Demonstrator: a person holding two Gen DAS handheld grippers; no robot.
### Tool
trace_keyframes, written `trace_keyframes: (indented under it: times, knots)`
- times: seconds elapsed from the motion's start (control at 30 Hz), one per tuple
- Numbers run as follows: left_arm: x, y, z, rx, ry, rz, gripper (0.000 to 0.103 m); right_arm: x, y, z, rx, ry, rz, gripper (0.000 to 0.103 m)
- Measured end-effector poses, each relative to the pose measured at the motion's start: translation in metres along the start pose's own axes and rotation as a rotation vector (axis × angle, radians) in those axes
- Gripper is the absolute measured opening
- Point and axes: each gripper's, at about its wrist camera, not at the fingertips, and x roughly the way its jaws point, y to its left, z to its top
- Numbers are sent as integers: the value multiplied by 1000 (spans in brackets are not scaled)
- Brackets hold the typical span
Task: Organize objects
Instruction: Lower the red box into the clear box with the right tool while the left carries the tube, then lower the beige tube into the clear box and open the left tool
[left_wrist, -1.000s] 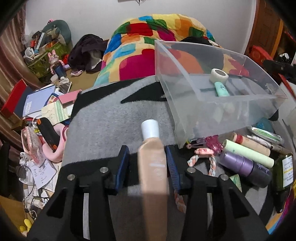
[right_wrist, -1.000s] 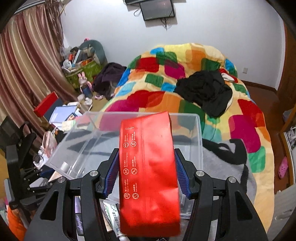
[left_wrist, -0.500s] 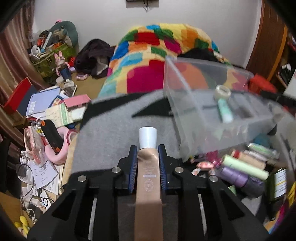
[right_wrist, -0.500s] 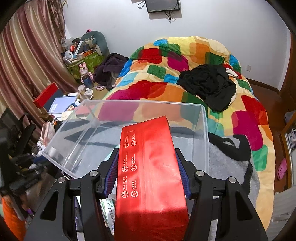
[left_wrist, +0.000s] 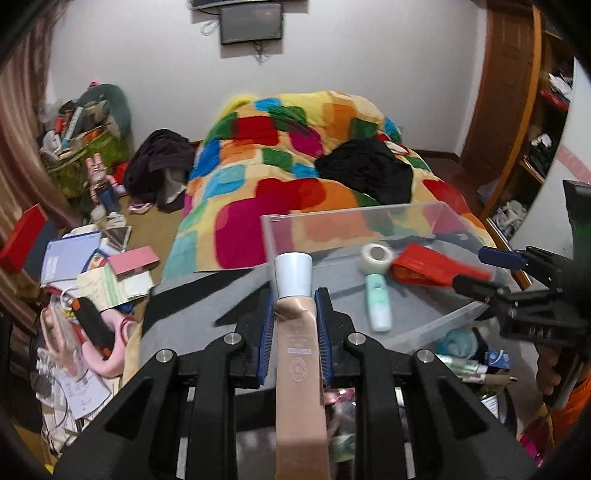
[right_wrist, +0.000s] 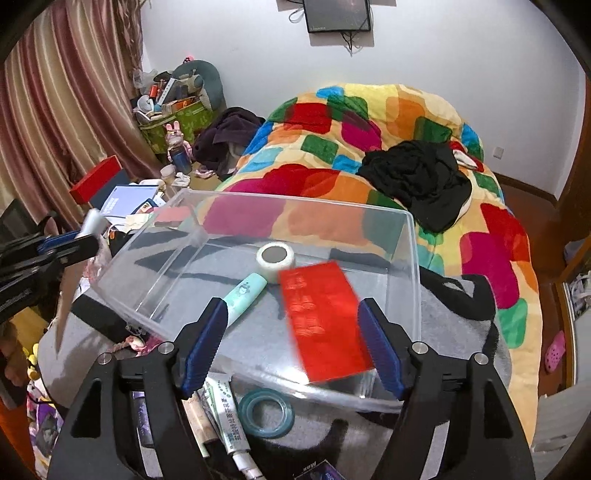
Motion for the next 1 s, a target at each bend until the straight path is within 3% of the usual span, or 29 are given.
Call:
trace_keyframes:
  times: [0.4,0.73,0.9,1.0]
  knots:
    - [38,-45,13,119,146,-57,21,-29,5,-15,-33,-74,-19,73]
    - [6,-47,19,128,73,-70,25,-49,0,-33,-31,-119,-59,75]
    - [-17,-43,12,122,7,-60,47,-55,-6,-44,5,-121,-63,75]
    - [-32,-43,2,121,-31,-53,55,-57,-12,-50,19,-115,-68,75]
